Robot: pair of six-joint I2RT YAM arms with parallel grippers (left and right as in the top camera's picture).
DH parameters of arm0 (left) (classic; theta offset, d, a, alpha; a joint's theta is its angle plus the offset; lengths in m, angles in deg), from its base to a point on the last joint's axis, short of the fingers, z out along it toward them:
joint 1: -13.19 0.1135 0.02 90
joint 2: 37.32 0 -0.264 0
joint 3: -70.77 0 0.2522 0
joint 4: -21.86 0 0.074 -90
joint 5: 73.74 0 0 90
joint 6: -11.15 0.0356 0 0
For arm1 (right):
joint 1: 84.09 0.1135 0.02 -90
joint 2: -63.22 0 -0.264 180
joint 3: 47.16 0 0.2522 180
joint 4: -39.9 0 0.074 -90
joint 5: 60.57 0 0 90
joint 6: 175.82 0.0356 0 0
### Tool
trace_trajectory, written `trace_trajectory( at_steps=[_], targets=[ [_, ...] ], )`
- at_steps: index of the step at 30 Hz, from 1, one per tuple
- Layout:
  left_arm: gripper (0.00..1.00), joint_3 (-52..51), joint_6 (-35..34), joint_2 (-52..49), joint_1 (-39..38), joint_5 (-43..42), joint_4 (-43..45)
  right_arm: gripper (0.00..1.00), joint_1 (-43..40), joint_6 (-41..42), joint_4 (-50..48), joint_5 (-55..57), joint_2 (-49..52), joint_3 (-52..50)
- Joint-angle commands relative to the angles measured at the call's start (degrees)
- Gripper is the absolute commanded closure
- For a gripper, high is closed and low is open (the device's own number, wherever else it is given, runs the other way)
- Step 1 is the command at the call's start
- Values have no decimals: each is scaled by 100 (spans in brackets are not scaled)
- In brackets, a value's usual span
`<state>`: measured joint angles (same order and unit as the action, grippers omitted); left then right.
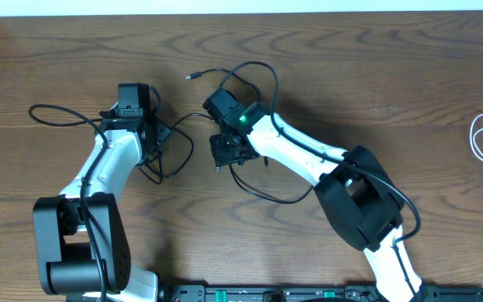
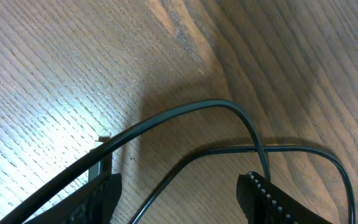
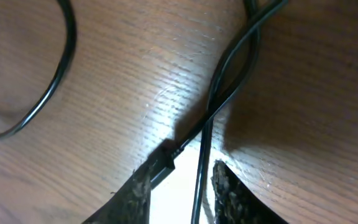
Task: Untangle cables
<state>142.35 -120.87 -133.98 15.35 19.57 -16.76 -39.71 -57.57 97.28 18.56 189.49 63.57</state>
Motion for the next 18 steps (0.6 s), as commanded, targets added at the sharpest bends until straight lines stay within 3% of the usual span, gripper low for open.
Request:
trace_trajectory(
  at_steps=[1, 5, 7, 18],
  targets=[
    [35, 50, -33, 22, 2, 13, 11, 66, -98, -645, 138, 103, -522, 52],
    [35, 50, -33, 22, 2, 13, 11, 60, -339, -643, 671, 654, -678, 52],
    [35, 50, -33, 22, 2, 13, 9, 52, -507, -645, 1014, 756, -682, 52],
    [35, 52, -31, 22, 2, 13, 9, 40, -1478, -647, 2994, 1805, -664, -11]
  ],
)
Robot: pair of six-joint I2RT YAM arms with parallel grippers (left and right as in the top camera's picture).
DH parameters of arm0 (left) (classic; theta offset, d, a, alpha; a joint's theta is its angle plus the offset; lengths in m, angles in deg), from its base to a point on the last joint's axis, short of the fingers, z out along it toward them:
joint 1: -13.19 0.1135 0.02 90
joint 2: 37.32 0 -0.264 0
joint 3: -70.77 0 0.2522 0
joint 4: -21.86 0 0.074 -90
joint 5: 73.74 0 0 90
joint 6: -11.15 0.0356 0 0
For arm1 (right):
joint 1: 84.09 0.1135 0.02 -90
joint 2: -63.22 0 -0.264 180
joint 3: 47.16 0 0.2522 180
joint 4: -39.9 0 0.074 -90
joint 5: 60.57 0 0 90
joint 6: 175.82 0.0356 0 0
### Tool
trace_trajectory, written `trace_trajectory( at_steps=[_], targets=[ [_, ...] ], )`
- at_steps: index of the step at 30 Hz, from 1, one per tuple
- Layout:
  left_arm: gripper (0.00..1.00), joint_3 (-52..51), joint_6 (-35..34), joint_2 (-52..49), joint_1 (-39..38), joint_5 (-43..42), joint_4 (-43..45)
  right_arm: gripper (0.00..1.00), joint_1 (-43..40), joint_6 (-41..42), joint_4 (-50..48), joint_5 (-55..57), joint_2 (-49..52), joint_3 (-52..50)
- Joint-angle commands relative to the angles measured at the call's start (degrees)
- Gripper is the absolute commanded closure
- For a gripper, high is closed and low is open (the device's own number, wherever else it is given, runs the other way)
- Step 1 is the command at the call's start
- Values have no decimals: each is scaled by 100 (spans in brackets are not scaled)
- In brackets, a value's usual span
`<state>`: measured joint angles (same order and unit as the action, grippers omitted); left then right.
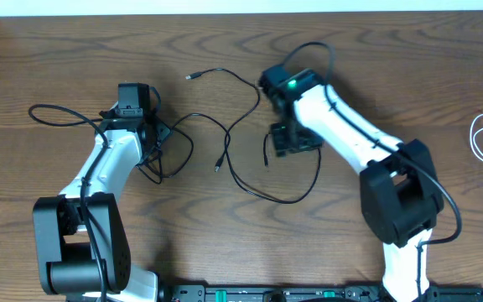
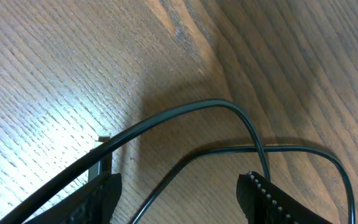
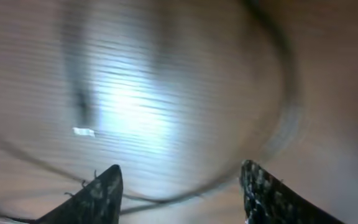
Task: Untangle cables
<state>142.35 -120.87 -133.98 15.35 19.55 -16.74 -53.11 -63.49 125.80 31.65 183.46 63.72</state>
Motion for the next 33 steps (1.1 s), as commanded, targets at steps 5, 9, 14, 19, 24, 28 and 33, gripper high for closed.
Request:
trace_trajectory(
  at_steps=[5, 9, 14, 19, 24, 28, 33],
  targets=[
    [35, 50, -31, 22, 2, 15, 7, 37, -402, -50, 186, 498, -61, -361],
    [36, 52, -31, 22, 2, 15, 7, 49, -433, 74, -127, 463, -61, -822],
    [36, 50, -31, 22, 2, 15, 7, 76, -365, 146, -476, -151, -61, -1311],
    [36, 52, -31, 22, 2, 15, 7, 85, -155, 435, -887, -1169, -61, -1622],
    [35, 52, -33, 22, 2, 13, 7, 93, 238, 595, -1478, -2015, -61, -1779],
    [35, 50, -31, 22, 2, 13, 7, 96, 667, 595, -1853, -2363, -61, -1779],
    [36, 52, -31, 22, 2, 13, 7, 99, 1001, 586, -2002, -2361, -63, -1749]
  ],
)
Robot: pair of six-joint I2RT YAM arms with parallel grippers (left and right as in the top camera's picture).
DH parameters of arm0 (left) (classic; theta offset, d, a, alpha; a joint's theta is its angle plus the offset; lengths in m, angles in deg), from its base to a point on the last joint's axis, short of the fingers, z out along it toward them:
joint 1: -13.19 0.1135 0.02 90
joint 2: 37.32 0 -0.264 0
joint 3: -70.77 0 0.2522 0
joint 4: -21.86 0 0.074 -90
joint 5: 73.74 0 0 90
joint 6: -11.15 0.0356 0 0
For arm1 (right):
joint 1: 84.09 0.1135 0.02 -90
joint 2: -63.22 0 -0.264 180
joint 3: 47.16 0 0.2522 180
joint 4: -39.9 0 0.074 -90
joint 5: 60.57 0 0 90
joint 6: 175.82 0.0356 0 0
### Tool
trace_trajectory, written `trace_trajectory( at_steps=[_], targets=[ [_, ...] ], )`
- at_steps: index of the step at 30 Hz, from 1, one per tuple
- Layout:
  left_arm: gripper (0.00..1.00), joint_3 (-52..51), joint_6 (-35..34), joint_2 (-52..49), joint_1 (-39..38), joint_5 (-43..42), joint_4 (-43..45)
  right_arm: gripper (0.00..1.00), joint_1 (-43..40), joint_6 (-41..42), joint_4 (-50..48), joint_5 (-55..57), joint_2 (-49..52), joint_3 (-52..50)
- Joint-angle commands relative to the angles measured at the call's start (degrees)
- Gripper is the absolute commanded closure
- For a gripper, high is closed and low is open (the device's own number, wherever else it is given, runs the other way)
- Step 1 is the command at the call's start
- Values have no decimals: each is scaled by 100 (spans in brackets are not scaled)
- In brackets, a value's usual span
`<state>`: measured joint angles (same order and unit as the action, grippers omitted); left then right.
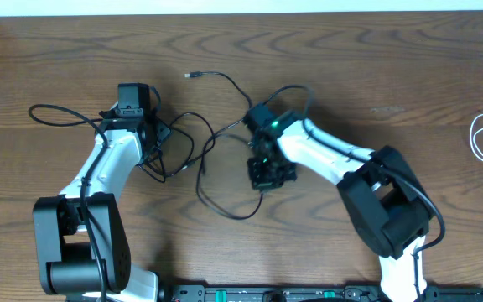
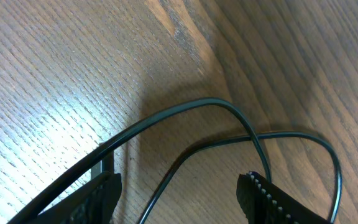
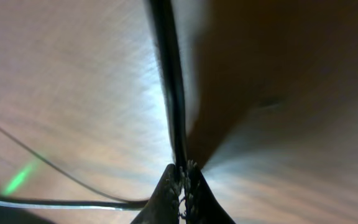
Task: Untangle cables
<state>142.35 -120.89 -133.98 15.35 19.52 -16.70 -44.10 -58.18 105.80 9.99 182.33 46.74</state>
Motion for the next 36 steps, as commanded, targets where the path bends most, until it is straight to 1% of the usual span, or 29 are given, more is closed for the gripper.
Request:
trace_trajectory(
  at_steps=[1, 6, 8, 10, 13, 15, 18, 20, 21, 23, 25, 26, 30, 33, 36],
  targets=[
    [35, 52, -28, 22, 2, 15, 2, 99, 101, 33, 55, -212, 48, -20],
    [36, 52, -31, 22, 2, 15, 2, 99, -37, -599, 861, -553, 46, 562],
    [35, 50, -28, 22, 2, 15, 2, 99, -122, -839, 1261, -459, 46, 905],
    [35, 50, -28, 22, 2, 15, 2, 99, -205, -953, 1628, -105, 46, 1213],
    [36, 52, -28, 22, 2, 15, 2, 99, -332, -946, 2057, 739, 46, 1530],
    [35, 52, -28, 22, 2, 15, 2, 99, -411, -944, 2194, 1106, 46, 1585],
    [35, 52, -28, 22, 2, 15, 2, 99, -518, -778, 2267, 1246, 48, 1569],
    [35, 50, -28, 22, 2, 15, 2, 99, -557, -527, 2267, 1244, 46, 1552],
    [35, 50, -28, 22, 2, 15, 2, 98, -555, -479, 2264, 1241, 46, 1552],
    [35, 52, -28, 22, 2, 15, 2, 78, -538, -474, 2245, 1241, 46, 1552],
    [35, 50, -28, 22, 2, 15, 2, 64, -485, -474, 2238, 1239, 46, 1552],
    [35, 50, -31, 22, 2, 15, 2, 60, -466, -474, 2221, 1241, 46, 1552],
    [35, 52, -28, 22, 2, 15, 2, 58, -352, -372, 2017, 1235, 46, 1552],
    [35, 50, -28, 22, 2, 15, 2, 58, -214, -236, 1613, 1174, 46, 1547],
    [35, 50, -28, 22, 2, 15, 2, 64, -50, -238, 1073, 1036, 46, 1547]
  ],
)
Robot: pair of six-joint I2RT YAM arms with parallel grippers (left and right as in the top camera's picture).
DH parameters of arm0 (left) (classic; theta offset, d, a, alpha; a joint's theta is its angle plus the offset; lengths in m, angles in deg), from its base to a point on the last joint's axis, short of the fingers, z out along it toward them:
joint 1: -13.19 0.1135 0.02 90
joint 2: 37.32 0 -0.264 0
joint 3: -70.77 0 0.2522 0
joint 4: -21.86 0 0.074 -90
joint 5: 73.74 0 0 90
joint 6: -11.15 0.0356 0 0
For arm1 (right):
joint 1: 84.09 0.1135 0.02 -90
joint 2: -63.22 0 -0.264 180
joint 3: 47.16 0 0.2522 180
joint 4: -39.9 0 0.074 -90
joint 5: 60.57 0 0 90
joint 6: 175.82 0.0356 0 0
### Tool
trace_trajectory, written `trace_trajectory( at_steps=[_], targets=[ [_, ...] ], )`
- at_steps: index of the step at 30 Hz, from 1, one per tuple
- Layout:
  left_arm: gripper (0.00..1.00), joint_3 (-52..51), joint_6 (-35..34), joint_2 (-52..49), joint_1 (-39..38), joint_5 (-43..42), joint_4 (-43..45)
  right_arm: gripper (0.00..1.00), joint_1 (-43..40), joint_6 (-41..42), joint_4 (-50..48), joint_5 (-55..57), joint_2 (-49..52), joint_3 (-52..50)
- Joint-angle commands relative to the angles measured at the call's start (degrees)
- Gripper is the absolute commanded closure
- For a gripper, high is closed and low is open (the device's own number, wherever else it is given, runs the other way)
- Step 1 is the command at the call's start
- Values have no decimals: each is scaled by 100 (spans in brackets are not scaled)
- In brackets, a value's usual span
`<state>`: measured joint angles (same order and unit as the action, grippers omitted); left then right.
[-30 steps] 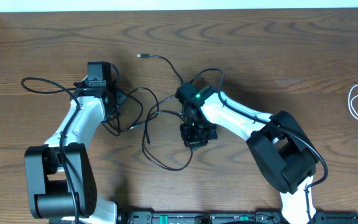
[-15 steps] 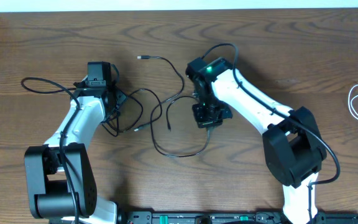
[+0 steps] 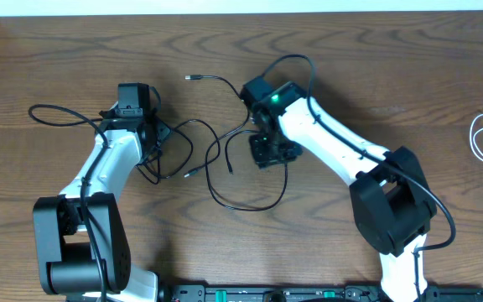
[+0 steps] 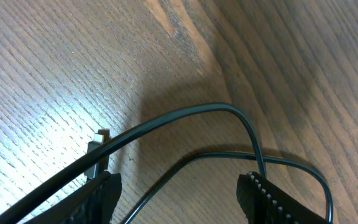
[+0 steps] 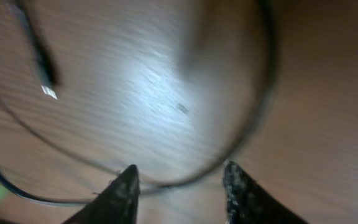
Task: Untangle cables
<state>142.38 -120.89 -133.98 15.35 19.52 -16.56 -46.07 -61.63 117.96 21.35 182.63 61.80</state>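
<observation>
Thin black cables [image 3: 246, 205] lie tangled in the middle of the wooden table [image 3: 376, 67], with one plug end [image 3: 188, 77] at the back. My left gripper [image 3: 156, 138] stands open low over a crossing of cable strands [image 4: 185, 112]. In the left wrist view one strand runs between the left gripper's [image 4: 179, 186] fingers. My right gripper [image 3: 268, 153] is open just above the table; in the blurred right wrist view of that gripper [image 5: 180, 177] a curved cable strand [image 5: 253, 124] passes in front of its fingertips and a plug [image 5: 45, 87] lies at upper left.
A black cable strand [image 3: 53, 113] trails off to the left behind my left arm. A coiled white cable lies at the table's right edge. The table's back edge [image 3: 241, 12] runs along the top of the overhead view.
My right gripper was shut on a black cable and is now open, a little farther back. The cable loop lies farther right, and loose plug ends lie beside the left tangle. The left gripper has not moved.
My right gripper first had its jaws nearly closed about a cable near a plug. It was then open farther right with the cable stretched out, then shut on a cable nearer the front. Now it is open again. My left gripper stayed open over the same crossing throughout.
</observation>
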Motion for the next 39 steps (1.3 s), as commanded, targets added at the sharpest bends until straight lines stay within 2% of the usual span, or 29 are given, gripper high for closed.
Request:
trace_trajectory(
  at_steps=[1, 4, 7, 10, 16, 23, 28, 32, 35, 38, 39],
  targets=[
    [35, 48, -31, 22, 2, 15, -11, 70, 223, 109, -446, -184, 15, 42],
    [35, 48, -28, 22, 2, 15, -11, 82, 402, 109, -1113, -195, 17, 37],
    [35, 48, -31, 22, 2, 15, -11, 85, 568, 214, -1740, -111, 37, 31],
    [35, 50, -31, 22, 2, 17, -11, 86, 704, 719, -2197, 122, 105, 24],
    [35, 48, -28, 22, 2, 15, -9, 80, 863, 1364, -2538, 278, 348, 24],
    [35, 50, -31, 22, 2, 15, 9, 78, 1099, 1370, -2874, 278, 621, 15],
    [35, 48, -28, 22, 2, 15, 7, 66, 1283, 1370, -3051, 278, 704, 15],
    [35, 50, -28, 22, 2, 15, 9, 62, 1460, 1370, -3239, 282, 704, 15],
    [35, 48, -28, 22, 2, 15, 9, 74, 1506, 1434, -3263, 308, 704, 15],
    [35, 48, -28, 22, 2, 15, 7, 76, 1499, 1775, -3270, 310, 713, 13],
    [35, 50, -28, 22, 2, 15, 7, 73, 1502, 1943, -3292, 308, 730, 13]
  ],
)
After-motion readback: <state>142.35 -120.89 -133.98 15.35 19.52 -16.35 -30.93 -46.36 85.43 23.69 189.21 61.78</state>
